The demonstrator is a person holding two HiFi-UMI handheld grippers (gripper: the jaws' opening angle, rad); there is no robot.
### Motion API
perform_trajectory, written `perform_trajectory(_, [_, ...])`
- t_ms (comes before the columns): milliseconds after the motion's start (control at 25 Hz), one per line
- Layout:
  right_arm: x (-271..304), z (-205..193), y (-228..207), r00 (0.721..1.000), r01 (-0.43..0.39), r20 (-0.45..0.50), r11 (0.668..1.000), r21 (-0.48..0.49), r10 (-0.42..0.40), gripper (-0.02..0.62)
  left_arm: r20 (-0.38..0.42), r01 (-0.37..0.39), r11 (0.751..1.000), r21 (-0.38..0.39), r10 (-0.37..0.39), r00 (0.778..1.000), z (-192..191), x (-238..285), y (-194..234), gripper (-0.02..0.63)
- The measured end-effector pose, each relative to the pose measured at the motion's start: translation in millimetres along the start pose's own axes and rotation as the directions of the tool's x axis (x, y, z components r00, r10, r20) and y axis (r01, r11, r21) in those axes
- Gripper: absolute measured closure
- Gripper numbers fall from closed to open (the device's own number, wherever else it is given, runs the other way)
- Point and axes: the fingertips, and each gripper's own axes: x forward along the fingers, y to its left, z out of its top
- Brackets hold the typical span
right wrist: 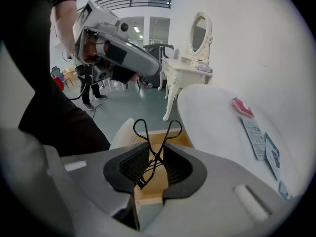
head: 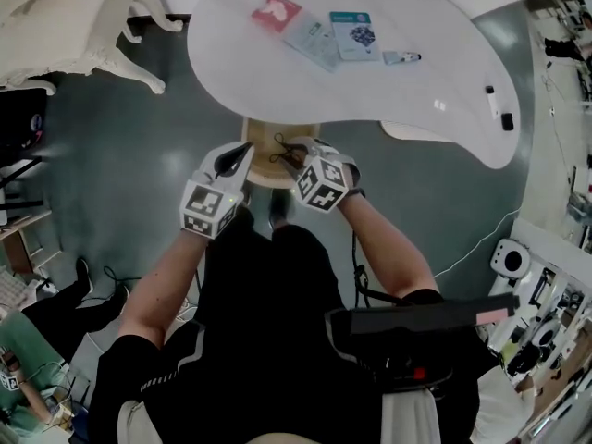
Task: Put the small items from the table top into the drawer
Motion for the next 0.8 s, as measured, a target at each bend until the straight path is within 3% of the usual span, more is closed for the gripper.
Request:
perform_trajectory(280, [34,-25,-2,0.996,-0.024,-0.085,1.0,-0.006,0.023,0.505,-0.038,0.031,0.999,-0.005,-0.032,0.999,-17,13,6,0.604])
perform_trajectory(800, [93,-60,-2,0.968,-0.096,-0.242,0.986,-0.137,0.06,0.505,-0.08,0.072,0.997,-0.028,-0.074,0.994,-36,33,14,0.606])
